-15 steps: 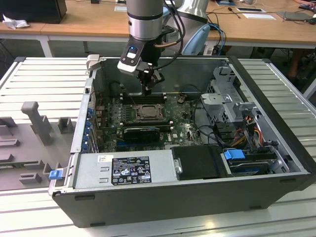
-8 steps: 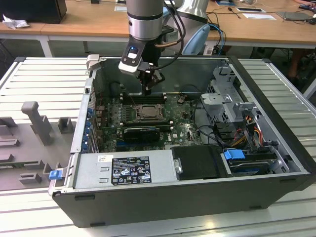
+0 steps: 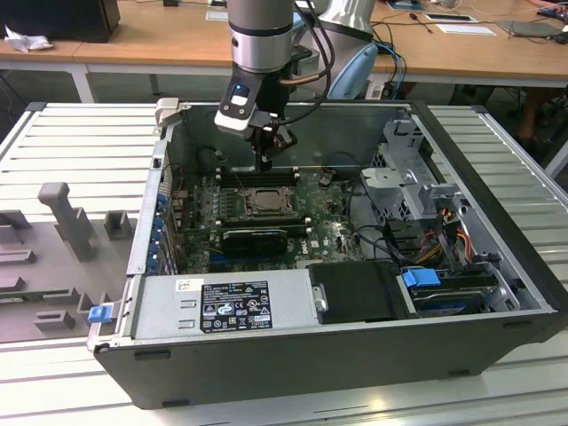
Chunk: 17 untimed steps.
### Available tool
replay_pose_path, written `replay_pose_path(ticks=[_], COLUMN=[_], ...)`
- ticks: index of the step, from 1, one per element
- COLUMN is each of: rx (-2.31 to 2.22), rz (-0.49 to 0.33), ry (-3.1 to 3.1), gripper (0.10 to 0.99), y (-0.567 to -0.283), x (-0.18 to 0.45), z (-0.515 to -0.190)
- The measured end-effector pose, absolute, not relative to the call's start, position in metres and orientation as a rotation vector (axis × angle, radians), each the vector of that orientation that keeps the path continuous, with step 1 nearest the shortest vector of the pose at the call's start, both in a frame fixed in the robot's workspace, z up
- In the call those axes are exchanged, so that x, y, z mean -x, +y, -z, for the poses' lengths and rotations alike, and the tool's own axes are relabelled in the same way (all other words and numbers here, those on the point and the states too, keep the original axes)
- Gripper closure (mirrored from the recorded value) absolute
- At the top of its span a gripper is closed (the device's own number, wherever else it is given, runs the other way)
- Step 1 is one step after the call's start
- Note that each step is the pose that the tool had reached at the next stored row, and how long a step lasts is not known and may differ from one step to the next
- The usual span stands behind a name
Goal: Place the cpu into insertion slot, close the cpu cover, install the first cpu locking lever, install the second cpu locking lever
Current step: 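Install the first cpu locking lever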
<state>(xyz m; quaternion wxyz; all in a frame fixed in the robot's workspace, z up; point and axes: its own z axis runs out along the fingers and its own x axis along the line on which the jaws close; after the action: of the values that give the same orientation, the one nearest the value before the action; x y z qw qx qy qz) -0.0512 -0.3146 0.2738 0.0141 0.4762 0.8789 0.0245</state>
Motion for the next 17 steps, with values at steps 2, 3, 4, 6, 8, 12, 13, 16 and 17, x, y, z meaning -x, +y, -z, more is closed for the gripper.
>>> replay_pose_path(ticks=[2,3,4,6,8,12,13,16,17], rx=[-1.475,-1.473,-1.467,-1.458,-1.451,-1.436,-1.432,-1.421,-1.418], rz=[-0.076,-0.077,-0.077,-0.077,-0.077,-0.077,-0.077,-0.077,-0.077], ry=[2.741,2.742,2.745,2.750,2.754,2.763,2.764,2.771,2.772], gripper=[0.980,0.980,0.980,0.980,0.980,0.980,0.980,0.980,0.980], y=[-0.3146,-0.3146,-0.3146,-0.3146,-0.3146,-0.3146,-0.3146,-0.3146,-0.3146], x=[0.0512,0.0512,0.0512,0.0512,0.0512,0.0512,0.0512,0.0512,0.0512], z=[-0.2738,-0.2738,-0.2738,-0.2739,-0.2738,-0.2738,-0.2738,-0.2738,-0.2738])
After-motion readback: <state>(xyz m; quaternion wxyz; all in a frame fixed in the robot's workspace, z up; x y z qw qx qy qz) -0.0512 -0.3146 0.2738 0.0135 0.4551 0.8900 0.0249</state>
